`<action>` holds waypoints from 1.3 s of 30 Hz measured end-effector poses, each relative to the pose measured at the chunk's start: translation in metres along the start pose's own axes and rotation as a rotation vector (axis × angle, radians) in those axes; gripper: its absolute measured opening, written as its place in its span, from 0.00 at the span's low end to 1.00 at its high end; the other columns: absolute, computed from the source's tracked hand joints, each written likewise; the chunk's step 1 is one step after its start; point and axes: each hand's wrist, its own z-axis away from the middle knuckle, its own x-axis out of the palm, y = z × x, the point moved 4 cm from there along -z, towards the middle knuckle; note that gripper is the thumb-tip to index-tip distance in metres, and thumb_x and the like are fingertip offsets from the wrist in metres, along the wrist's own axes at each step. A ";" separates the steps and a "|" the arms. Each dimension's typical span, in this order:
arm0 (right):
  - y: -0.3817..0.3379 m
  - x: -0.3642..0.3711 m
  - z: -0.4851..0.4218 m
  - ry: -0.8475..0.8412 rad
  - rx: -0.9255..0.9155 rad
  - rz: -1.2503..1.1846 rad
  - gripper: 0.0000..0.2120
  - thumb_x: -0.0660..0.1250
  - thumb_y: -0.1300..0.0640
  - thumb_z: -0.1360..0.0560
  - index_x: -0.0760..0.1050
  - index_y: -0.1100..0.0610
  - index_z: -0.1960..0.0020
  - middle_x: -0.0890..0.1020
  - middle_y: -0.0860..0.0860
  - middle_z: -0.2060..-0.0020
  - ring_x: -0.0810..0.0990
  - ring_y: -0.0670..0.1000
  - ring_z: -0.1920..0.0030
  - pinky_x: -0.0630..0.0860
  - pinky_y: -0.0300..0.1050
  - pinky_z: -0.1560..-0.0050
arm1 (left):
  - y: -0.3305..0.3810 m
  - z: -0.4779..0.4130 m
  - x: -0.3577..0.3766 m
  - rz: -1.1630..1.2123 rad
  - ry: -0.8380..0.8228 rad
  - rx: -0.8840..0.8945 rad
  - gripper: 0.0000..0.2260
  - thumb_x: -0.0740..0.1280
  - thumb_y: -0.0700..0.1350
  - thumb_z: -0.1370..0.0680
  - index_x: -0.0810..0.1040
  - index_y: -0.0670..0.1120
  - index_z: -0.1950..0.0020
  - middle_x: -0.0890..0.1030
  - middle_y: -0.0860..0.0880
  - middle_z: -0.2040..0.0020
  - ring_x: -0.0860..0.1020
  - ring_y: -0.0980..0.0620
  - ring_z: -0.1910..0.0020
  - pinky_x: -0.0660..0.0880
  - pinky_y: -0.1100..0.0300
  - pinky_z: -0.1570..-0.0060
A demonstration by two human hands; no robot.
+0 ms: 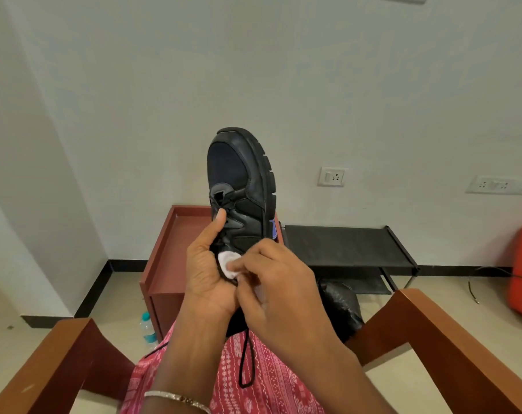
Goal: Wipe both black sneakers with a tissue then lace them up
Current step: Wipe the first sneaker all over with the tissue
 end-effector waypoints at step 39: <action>0.048 -0.033 -0.047 0.038 0.069 -0.059 0.05 0.74 0.63 0.30 0.83 0.54 0.57 0.83 0.45 0.60 0.81 0.44 0.60 0.81 0.46 0.55 | 0.005 0.003 0.011 0.096 -0.089 -0.011 0.17 0.65 0.49 0.22 0.87 0.37 0.55 0.86 0.41 0.54 0.87 0.45 0.58 0.84 0.47 0.60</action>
